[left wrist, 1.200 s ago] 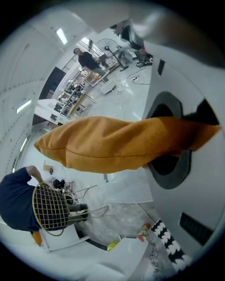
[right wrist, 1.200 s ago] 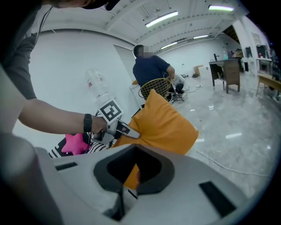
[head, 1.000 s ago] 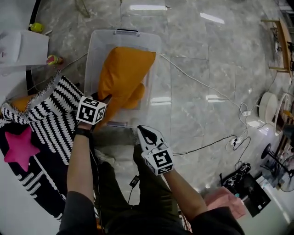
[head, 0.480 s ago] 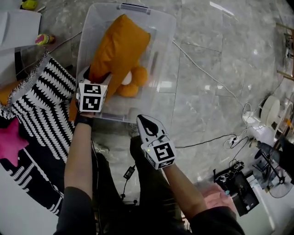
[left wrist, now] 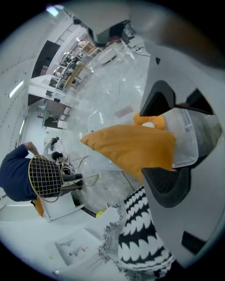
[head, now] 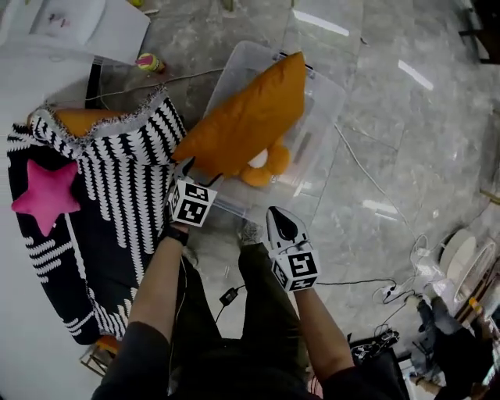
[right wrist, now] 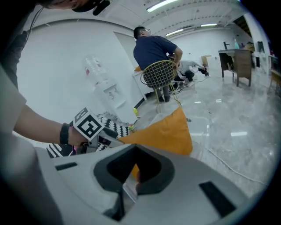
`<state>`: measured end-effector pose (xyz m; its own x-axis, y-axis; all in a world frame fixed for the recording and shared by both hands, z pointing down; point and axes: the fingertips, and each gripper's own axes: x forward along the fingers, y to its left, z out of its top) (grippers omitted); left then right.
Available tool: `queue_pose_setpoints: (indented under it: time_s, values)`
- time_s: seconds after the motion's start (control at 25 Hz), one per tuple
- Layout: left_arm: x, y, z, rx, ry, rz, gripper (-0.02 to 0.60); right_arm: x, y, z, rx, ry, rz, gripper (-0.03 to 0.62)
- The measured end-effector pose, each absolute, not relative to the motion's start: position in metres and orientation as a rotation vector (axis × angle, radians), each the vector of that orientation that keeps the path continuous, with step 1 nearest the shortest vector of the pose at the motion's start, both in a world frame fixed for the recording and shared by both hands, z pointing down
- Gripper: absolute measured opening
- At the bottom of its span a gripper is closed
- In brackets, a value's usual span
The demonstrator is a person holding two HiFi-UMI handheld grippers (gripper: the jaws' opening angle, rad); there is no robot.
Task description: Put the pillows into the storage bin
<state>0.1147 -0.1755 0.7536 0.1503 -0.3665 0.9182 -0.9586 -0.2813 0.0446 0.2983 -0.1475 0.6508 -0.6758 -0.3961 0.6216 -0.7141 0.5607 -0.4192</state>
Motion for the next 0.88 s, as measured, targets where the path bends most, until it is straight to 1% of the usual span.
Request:
queue_pose_setpoints:
  time_s: [0.16, 0.36, 0.6, 0.88]
  values:
    - [0.072, -0.153, 0.699, 1.731, -1.316, 1.093, 0.374, 0.259, -0.141, 0.600, 0.814, -2.369, 0.839, -0.001]
    - [-0.024, -0.129, 0.637, 1.675, -1.458, 1.093, 0.388, 0.177, -0.142, 0.542, 0.676, -2.457, 0.699, 0.000]
    - [-0.173, -0.077, 0.579, 1.571, -1.569, 1.200, 0.406, 0.041, -0.117, 0.479, 0.472, -2.553, 0.579, 0.000]
    - [-0.379, 0.012, 0.538, 1.347, -1.733, 1.194, 0.417, -0.127, -0.057, 0.447, 0.205, -2.569, 0.488, 0.000]
